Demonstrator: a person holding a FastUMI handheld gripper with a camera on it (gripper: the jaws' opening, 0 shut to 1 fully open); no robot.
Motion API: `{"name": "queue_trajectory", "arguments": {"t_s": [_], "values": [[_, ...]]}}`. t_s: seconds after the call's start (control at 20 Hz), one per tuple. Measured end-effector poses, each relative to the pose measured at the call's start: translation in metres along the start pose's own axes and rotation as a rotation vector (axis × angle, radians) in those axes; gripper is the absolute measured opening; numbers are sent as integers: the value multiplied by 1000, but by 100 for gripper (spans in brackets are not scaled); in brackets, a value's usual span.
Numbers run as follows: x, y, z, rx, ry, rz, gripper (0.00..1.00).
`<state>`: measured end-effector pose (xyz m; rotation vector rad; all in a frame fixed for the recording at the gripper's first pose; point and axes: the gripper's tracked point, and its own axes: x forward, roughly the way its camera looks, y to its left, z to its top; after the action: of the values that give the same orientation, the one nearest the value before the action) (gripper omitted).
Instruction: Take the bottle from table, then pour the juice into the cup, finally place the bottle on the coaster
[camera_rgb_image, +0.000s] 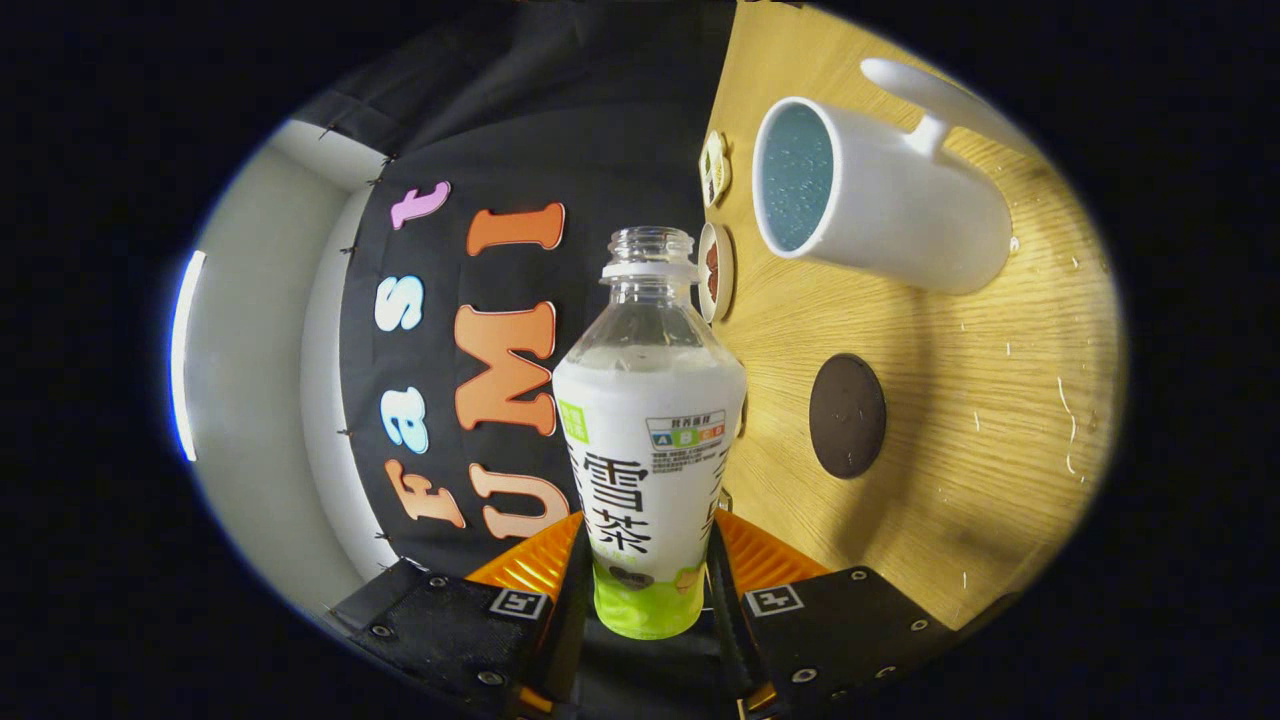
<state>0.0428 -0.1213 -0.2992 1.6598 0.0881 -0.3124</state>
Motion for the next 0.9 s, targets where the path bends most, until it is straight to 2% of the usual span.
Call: {"name": "queue_trajectory", "arguments": {"t_s": [0.4,0.9], "values": [[-4,2,10,112,-32,-1,57],[-3,0,32,152,-60,2,57]]}}
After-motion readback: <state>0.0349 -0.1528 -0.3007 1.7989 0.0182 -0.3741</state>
